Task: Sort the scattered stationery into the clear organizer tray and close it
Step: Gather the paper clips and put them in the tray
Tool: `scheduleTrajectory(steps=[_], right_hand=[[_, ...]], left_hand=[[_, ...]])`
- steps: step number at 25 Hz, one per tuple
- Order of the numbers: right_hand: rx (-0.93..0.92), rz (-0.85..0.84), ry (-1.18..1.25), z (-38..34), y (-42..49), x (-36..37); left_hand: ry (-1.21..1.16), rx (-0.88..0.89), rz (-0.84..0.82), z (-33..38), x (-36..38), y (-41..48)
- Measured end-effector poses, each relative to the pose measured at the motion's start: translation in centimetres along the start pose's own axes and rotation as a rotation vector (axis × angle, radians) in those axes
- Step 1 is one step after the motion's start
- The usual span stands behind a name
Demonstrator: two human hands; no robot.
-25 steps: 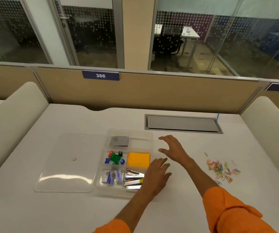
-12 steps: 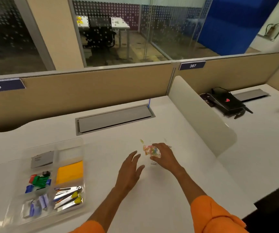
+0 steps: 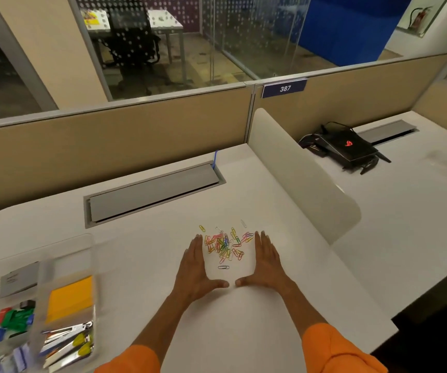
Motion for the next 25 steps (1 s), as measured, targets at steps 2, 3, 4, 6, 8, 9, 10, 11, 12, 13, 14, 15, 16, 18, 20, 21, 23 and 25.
scheduleTrajectory(steps=[2,3,4,6,8,9,10,11,12,13,14,15,16,18,20,21,23,25], right_hand=[[-0.009,0.042,-0.008,0.2,0.8,0.3],[-0.019,0.064,-0.012,0.3,1.3,0.4],[-0.032,0.080,-0.022,0.2,1.8,0.5],[-0.058,0.087,-0.050,0.2,2.9,0.5],[-0.074,0.085,-0.076,0.2,3.9,0.6],[-0.080,0.084,-0.086,0.2,4.4,0.7],[-0.081,0.081,-0.093,0.3,4.9,0.7],[-0.082,0.078,-0.096,0.4,5.3,0.7],[-0.086,0.076,-0.100,0.4,5.7,0.7],[-0.098,0.074,-0.110,0.4,6.1,0.7],[-0.119,0.072,-0.128,0.4,6.4,0.6],[-0.149,0.069,-0.153,0.3,6.7,0.6],[-0.185,0.069,-0.187,0.2,6.9,0.5],[-0.248,0.071,-0.275,0.0,7.0,0.6],[-0.283,0.067,-0.312,0.1,7.0,0.9],[-0.298,0.061,-0.313,0.1,7.1,1.0],[-0.342,0.054,-0.324,0.3,7.2,1.3],[-0.382,0.064,-0.319,0.2,7.2,1.2]], left_hand=[[0.047,-0.011,0.000,-0.5,0.0,1.3],[0.066,-0.010,-0.005,-0.8,0.0,2.0],[0.084,-0.001,-0.011,-0.9,0.0,2.6],[0.102,0.029,-0.027,-1.0,0.1,4.1],[0.116,0.057,-0.046,-0.9,0.1,5.4],[0.128,0.067,-0.054,-0.8,0.0,6.0],[0.141,0.075,-0.062,-0.7,0.1,6.5],[0.152,0.084,-0.068,-0.6,0.1,7.0],[0.167,0.092,-0.073,-0.5,0.2,7.5],[0.186,0.102,-0.077,-0.4,0.5,7.9],[0.206,0.118,-0.078,-0.2,0.7,8.3],[0.224,0.139,-0.077,0.1,1.0,8.6],[0.244,0.169,-0.076,0.3,1.2,8.9],[0.287,0.232,-0.072,0.8,1.7,9.1],[0.326,0.281,-0.051,1.3,2.1,9.1],[0.339,0.299,-0.036,1.4,2.3,9.0],[0.353,0.332,-0.020,1.7,2.7,9.0],[0.349,0.367,-0.025,1.9,3.1,9.2]])
Point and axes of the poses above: each hand's wrist, its own y-axis towards the middle knuckle, its own x-axis out of the palm, z = x × y, the point moved 3 cm from there along y, towards the middle knuckle, and after that the axes turned 14 degrees about -x, right-handed, at the moved point
